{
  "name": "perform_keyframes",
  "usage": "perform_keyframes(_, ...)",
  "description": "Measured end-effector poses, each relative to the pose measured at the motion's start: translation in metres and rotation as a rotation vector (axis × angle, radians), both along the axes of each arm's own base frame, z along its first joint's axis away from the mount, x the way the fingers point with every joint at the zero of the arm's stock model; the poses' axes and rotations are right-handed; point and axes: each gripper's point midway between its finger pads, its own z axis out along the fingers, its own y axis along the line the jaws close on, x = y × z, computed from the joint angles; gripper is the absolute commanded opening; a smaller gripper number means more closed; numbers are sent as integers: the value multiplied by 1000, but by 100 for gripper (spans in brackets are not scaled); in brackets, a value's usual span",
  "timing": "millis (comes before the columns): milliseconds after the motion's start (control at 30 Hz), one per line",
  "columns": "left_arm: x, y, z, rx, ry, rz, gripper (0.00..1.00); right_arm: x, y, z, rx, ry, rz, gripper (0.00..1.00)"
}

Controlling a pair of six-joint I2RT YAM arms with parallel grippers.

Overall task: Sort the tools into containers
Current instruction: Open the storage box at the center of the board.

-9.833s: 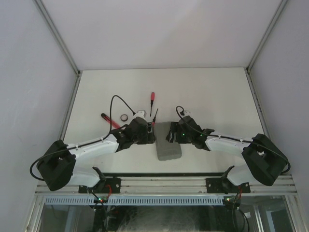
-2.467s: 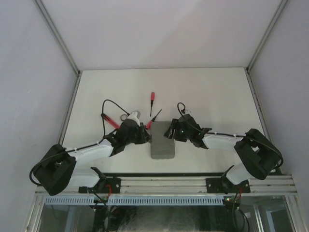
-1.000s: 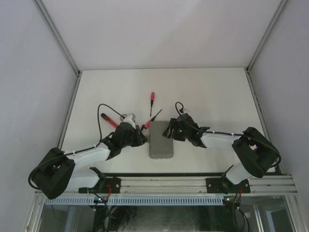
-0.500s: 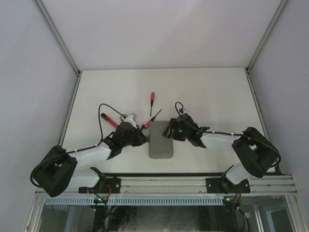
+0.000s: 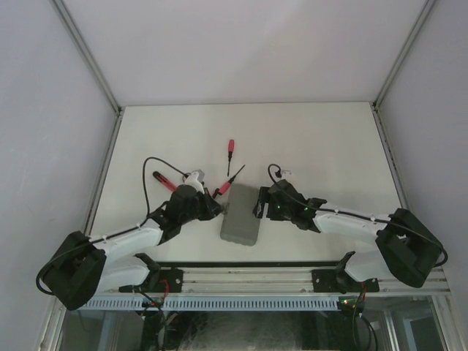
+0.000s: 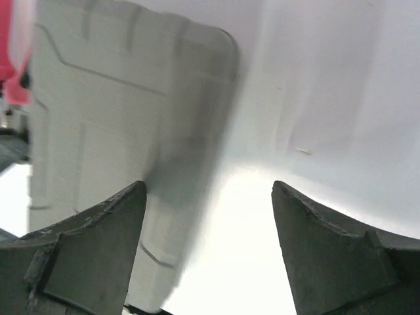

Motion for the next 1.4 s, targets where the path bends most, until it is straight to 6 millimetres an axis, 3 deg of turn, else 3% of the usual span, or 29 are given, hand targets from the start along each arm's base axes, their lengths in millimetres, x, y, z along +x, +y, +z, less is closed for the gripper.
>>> perform_keyframes(233,4,4,21,-16,-70,17,0,-15,-34,6,-124,-42,-10,83)
perform_keyframes(767,-4,18,43,-16,-111,47,0,-16,-65,43,-137,-147,-115,83)
perform_keyframes(1400,-4,-2,87,-61,-138,27,0,-24,-53,72,30,-152,-118,78)
